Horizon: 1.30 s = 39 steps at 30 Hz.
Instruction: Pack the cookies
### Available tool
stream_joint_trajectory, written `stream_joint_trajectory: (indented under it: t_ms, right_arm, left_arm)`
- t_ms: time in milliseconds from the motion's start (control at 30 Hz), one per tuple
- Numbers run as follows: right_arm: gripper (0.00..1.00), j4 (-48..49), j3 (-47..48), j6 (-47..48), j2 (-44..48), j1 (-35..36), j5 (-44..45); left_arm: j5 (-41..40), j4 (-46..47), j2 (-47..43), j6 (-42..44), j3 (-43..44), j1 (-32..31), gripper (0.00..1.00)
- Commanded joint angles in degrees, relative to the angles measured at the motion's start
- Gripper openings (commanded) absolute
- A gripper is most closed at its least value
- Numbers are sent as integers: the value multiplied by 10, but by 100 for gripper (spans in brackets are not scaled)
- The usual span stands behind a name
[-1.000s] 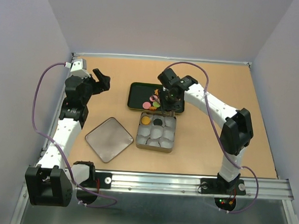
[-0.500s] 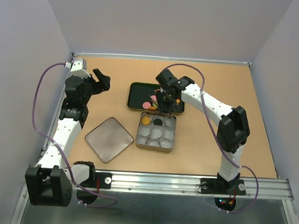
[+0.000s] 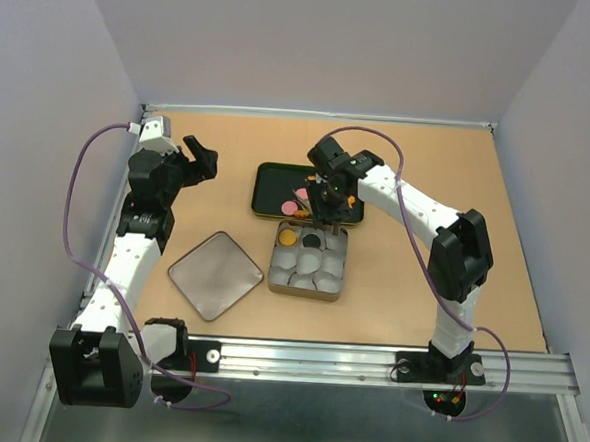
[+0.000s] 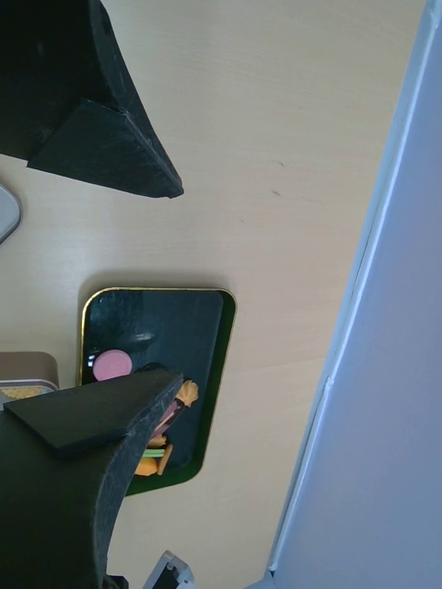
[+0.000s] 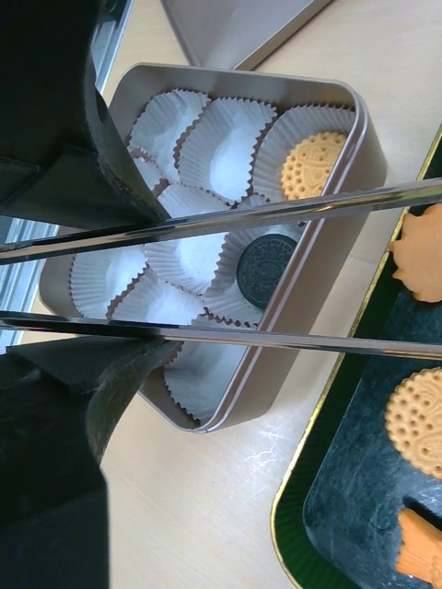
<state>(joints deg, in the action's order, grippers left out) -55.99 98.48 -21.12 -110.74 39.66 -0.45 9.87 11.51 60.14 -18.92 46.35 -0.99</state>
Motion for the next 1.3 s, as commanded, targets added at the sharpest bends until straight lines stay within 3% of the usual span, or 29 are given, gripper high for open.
stream_joint_trajectory:
  t_ms: [0,100,367,567,767,967,1267]
  right_arm:
    - [49,-26,-11,9,16,1,40]
    - [49,-41,-24,9,21,-5,84]
    - [49,-45,-31,13,30,-24,71]
    - [49,-45,32,16,6,-24,7]
    - [49,-75,94,22,-11,-24,19]
    - [49,-84,39,9,20,-24,78]
    - [49,-84,-16,-8,52,-24,95]
  left_arm:
    - [5,19,-11,5,1,3,86]
    - [6,18,-10,5,1,2,86]
    - [8,18,-11,5,1,3,86]
    - [6,18,-12,5,1,3,86]
    - [5,17,-13,5,1,2,86]
    - [6,16,-14,4,1,3,86]
    - [9,18,-14,2,1,3,86]
